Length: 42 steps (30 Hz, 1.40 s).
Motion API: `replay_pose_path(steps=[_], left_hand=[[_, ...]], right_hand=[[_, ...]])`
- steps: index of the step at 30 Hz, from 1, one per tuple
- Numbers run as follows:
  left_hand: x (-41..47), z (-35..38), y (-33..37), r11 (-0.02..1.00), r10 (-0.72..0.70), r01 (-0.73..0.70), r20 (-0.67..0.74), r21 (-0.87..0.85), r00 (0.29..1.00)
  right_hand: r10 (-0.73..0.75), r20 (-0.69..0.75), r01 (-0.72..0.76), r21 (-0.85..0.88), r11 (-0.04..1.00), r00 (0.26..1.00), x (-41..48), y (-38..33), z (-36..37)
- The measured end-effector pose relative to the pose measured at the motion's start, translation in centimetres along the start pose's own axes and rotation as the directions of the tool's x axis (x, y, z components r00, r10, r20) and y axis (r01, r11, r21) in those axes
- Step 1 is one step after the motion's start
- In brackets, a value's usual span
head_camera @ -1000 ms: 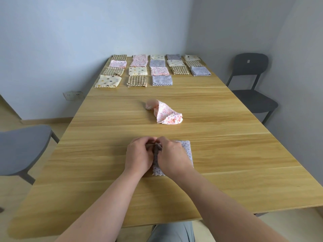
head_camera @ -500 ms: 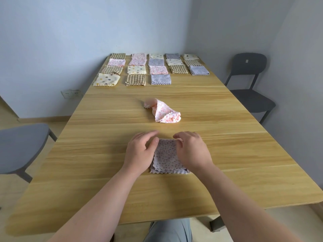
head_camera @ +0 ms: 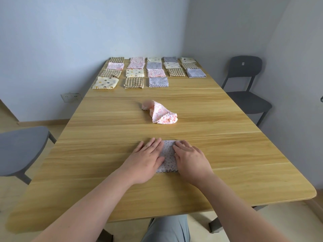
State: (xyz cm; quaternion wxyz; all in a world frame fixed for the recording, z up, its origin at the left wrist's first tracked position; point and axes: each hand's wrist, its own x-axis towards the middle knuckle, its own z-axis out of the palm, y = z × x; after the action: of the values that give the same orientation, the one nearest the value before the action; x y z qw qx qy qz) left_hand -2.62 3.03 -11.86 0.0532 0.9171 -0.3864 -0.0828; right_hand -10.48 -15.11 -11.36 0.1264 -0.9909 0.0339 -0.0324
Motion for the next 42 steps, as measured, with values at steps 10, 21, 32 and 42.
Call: replay_pose_path(steps=[10,21,32,42], left_hand=[[0.3,-1.0,0.5,0.997,-0.029,0.028,-0.005,-0.067,1.0],[-0.7,-1.1,2.6,0.965,0.22,-0.251,-0.288,-0.075,0.932],[-0.6,-1.5,3.7,0.976,0.07,-0.129,-0.312,-0.176,0.948],[-0.7,-2.0,4.3,0.963,0.007,-0.093,-0.324,-0.252,0.946]], right_hand=[[0.145,-0.295,-0.061,0.277,0.959,0.944,-1.7,0.8,-0.4],[0.16,-0.308,-0.075,0.27,0.96,0.938,-5.4,2.5,-0.4],[-0.046,-0.507,0.107,0.093,0.99,0.861,-6.1,2.6,0.6],[-0.337,-0.451,0.208,-0.312,0.927,0.826,-6.2,0.9,1.8]])
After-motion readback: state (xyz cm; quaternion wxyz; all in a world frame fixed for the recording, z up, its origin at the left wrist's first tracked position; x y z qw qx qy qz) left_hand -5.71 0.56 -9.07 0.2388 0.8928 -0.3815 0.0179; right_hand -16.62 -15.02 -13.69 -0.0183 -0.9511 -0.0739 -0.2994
